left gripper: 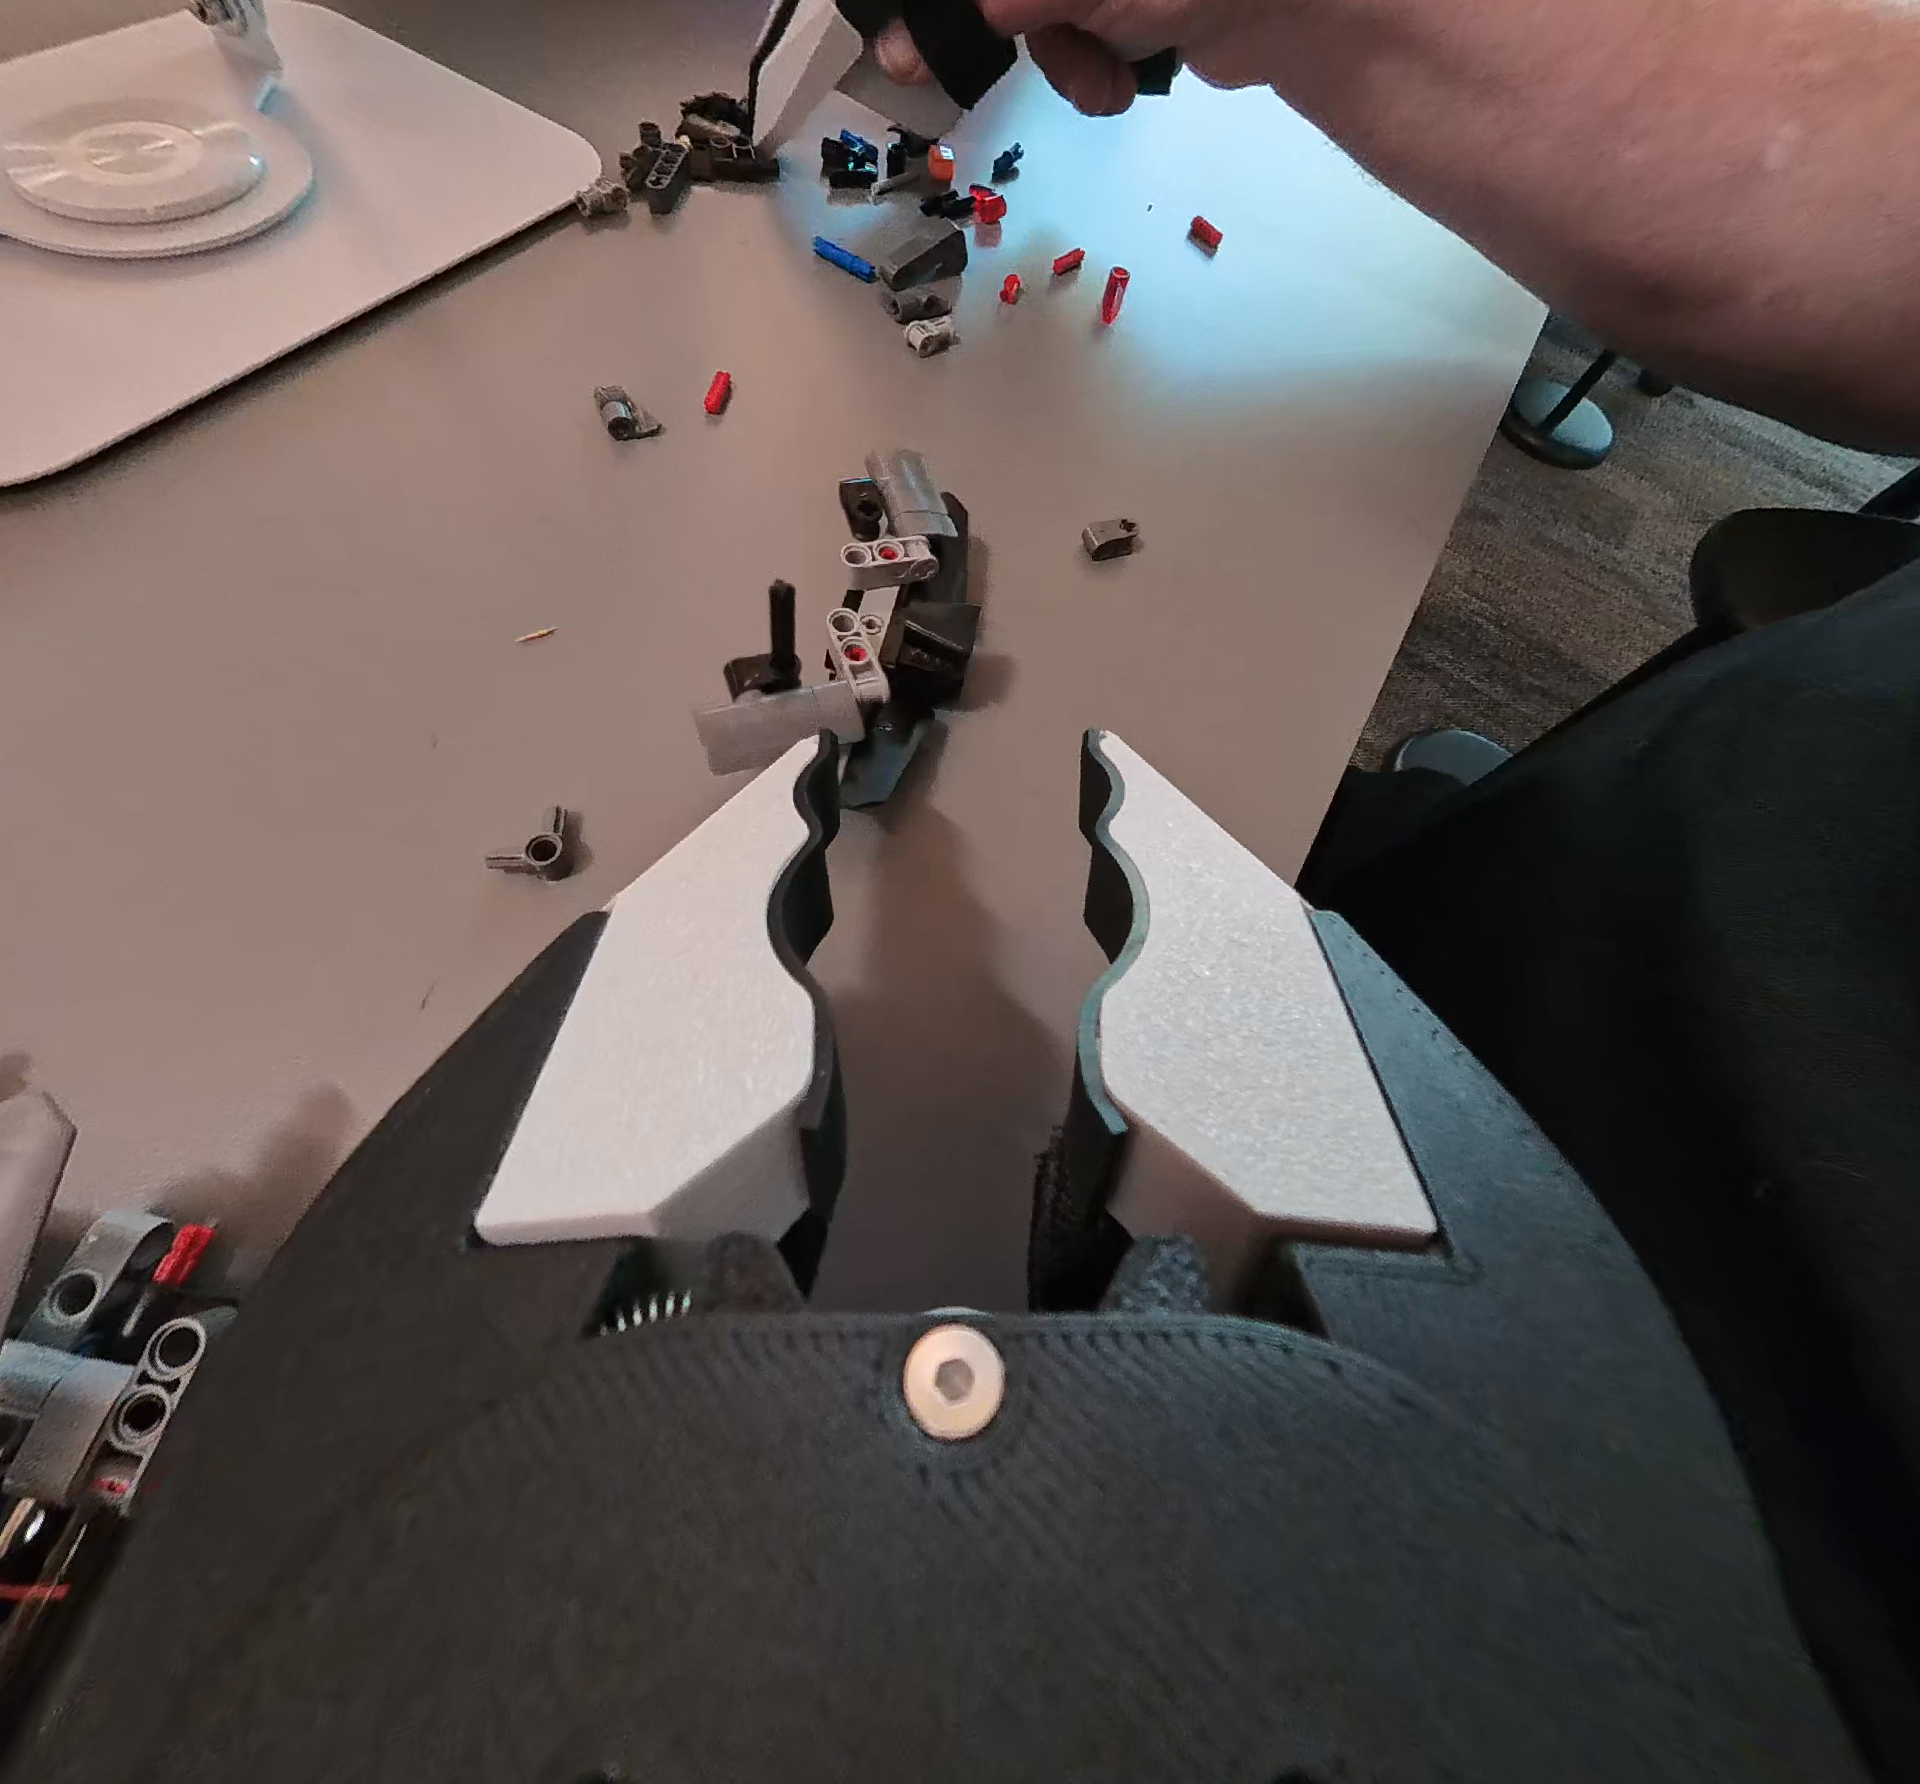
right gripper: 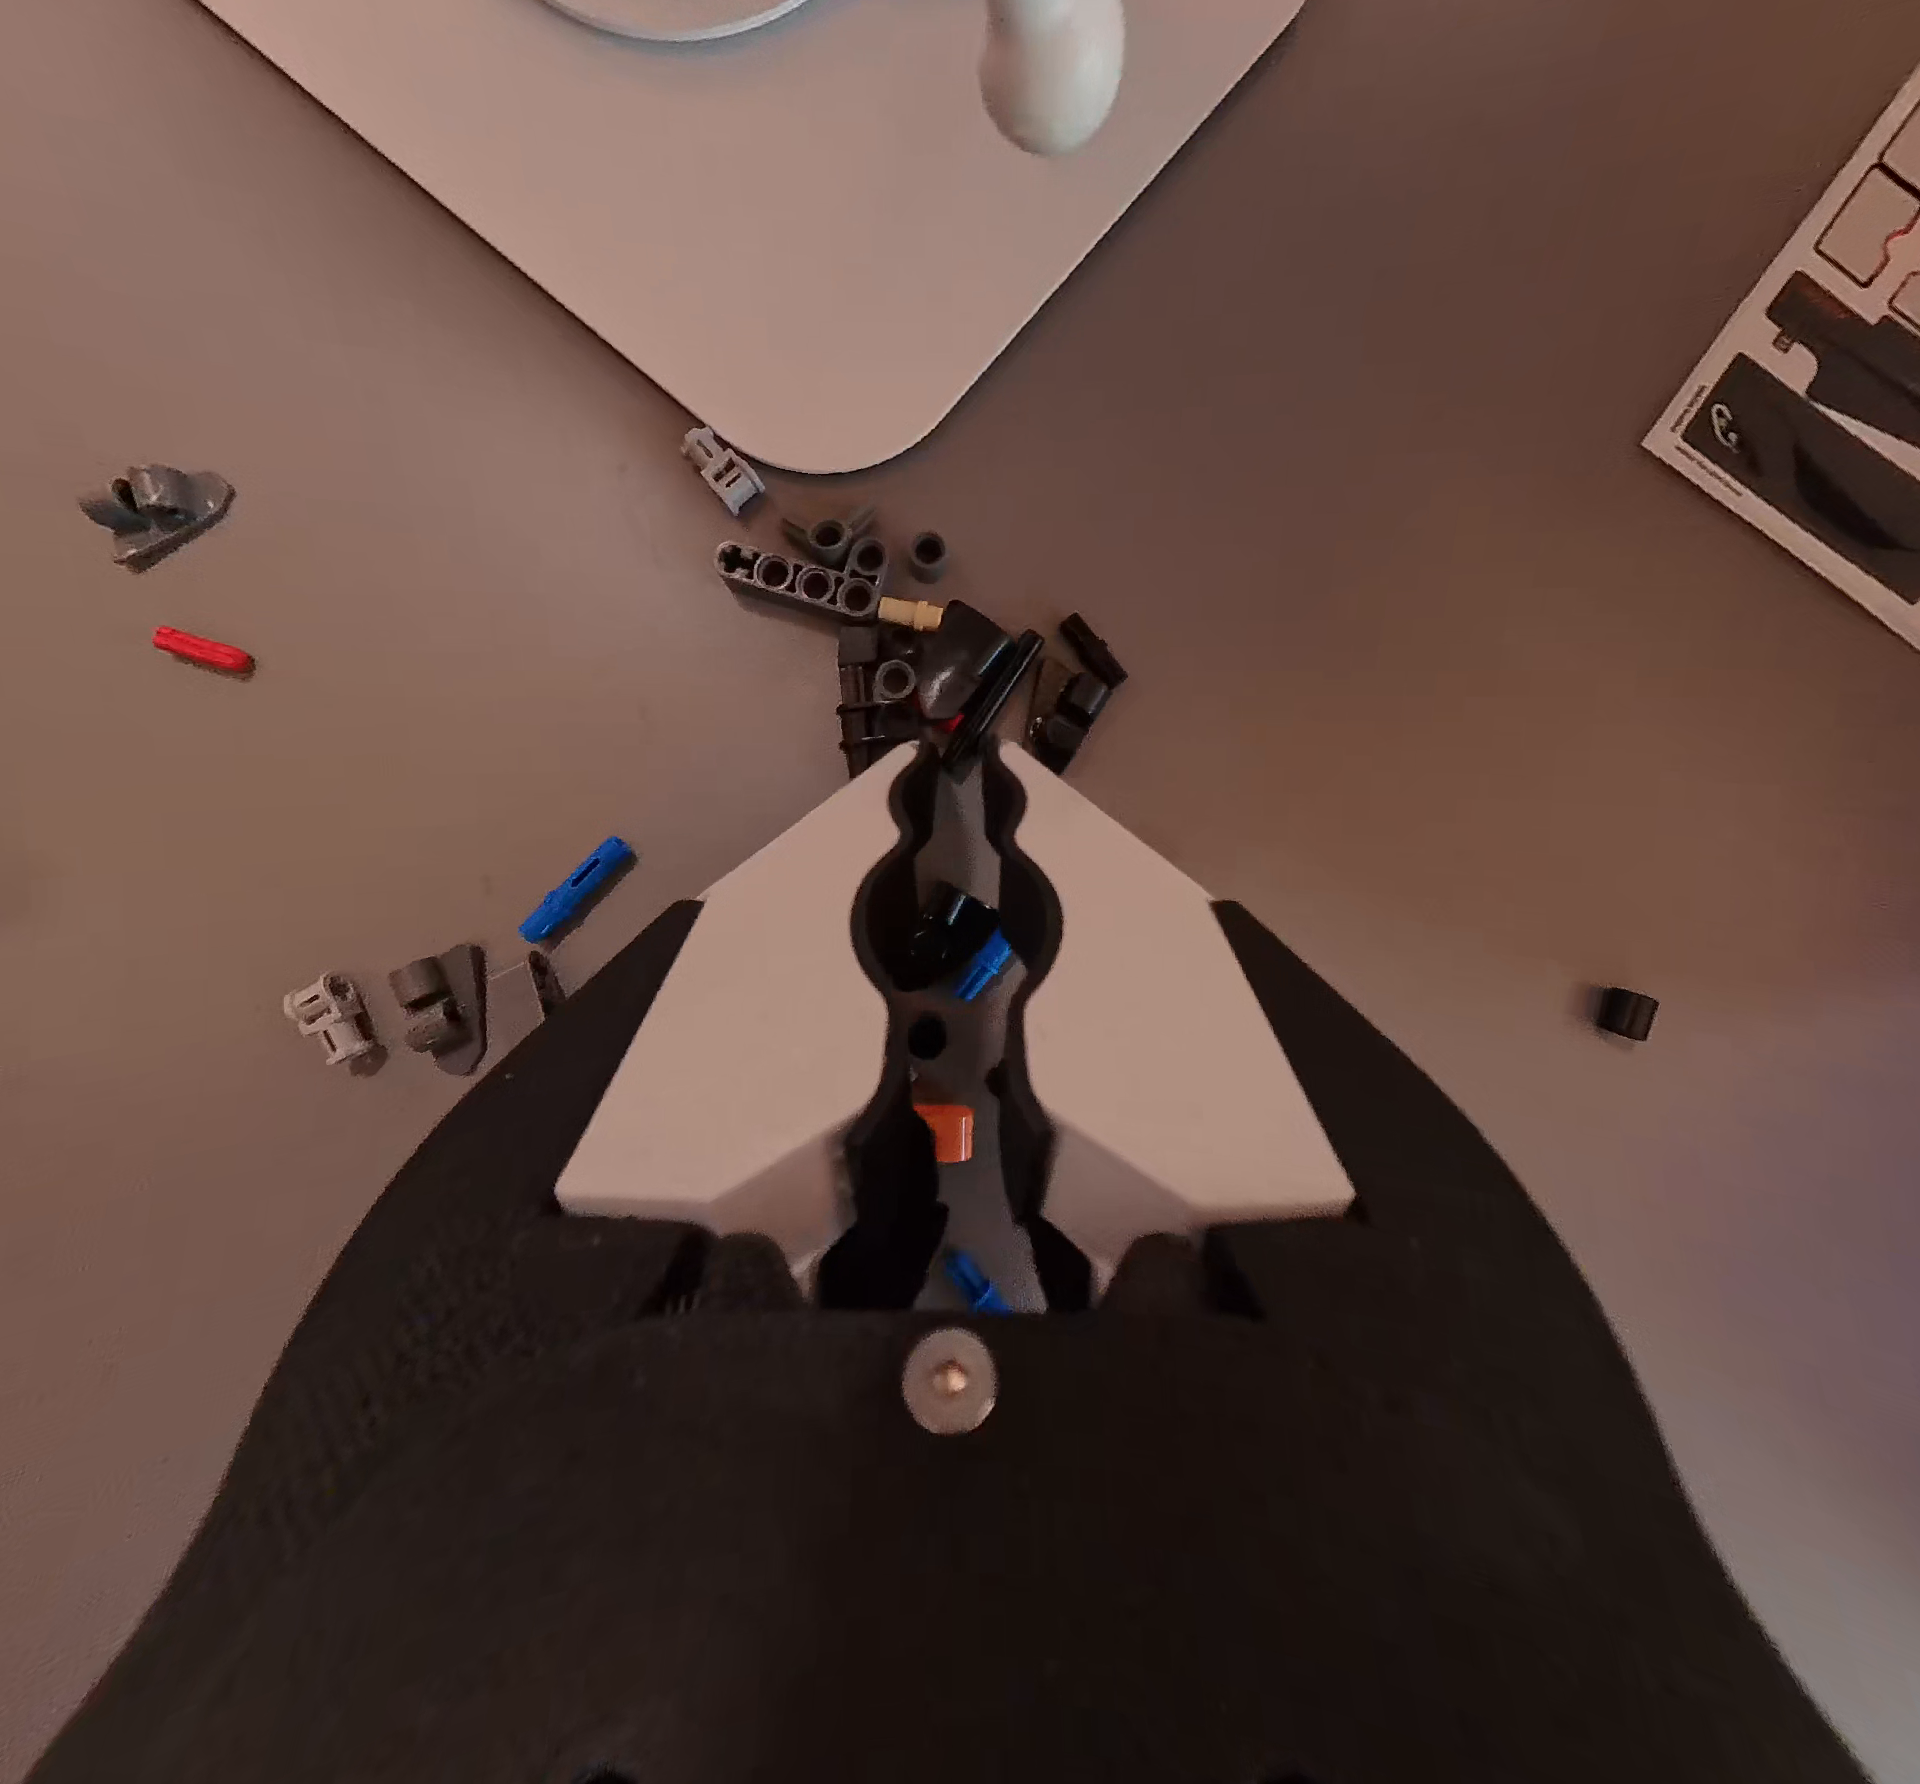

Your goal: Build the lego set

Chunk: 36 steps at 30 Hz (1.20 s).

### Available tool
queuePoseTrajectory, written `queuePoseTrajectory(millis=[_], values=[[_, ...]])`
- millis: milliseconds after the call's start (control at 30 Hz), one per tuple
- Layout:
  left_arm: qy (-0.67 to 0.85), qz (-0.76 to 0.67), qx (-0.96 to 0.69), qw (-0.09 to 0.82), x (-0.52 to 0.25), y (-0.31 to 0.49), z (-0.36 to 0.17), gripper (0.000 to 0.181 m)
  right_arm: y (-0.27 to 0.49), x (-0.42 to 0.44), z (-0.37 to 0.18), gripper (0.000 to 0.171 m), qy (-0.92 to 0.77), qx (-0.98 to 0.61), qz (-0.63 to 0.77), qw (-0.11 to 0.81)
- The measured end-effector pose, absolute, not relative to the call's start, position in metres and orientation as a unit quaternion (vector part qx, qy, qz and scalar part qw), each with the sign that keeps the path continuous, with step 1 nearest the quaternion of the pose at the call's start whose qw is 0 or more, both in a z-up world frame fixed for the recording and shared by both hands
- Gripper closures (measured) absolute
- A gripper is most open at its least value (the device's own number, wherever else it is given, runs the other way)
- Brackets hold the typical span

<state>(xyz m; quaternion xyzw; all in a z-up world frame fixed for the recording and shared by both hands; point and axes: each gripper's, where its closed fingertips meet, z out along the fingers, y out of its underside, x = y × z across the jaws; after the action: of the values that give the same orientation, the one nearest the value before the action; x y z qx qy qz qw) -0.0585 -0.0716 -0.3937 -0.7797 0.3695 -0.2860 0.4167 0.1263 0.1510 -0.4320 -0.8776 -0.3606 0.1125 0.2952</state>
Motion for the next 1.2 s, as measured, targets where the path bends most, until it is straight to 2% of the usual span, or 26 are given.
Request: queuePoseTrajectory(millis=[67, 267, 500, 700, 800, 1200], values=[[0.37, -0.287, -0.78, 0.415, -0.058, -0.072, -0.394, 0.137, 0.152, 0.128, -0.432, 0.17, -0.364, -0.876, 0.105, 0.298], [0.361, -0.283, -0.779, 0.427, -0.061, -0.07, -0.391, 0.137, 0.152, 0.136, -0.425, 0.171, -0.362, -0.868, 0.105, 0.322], [0.351, -0.23, -0.76, 0.496, -0.076, -0.051, -0.358, 0.143, 0.124, 0.133, -0.376, 0.171, -0.379, -0.841, 0.138, 0.361], [0.357, -0.123, -0.724, 0.577, -0.086, -0.035, -0.318, 0.144, 0.061, 0.074, -0.324, 0.171, -0.464, -0.781, 0.185, 0.375], [0.367, -0.095, -0.716, 0.586, -0.086, -0.033, -0.31, 0.142, 0.03, 0.035, -0.309, 0.171, -0.501, -0.749, 0.223, 0.371], [0.411, -0.03, -0.664, 0.624, -0.099, -0.036, -0.294, 0.15, -0.038, -0.052, -0.3, 0.171, -0.561, -0.691, 0.327, 0.318]])
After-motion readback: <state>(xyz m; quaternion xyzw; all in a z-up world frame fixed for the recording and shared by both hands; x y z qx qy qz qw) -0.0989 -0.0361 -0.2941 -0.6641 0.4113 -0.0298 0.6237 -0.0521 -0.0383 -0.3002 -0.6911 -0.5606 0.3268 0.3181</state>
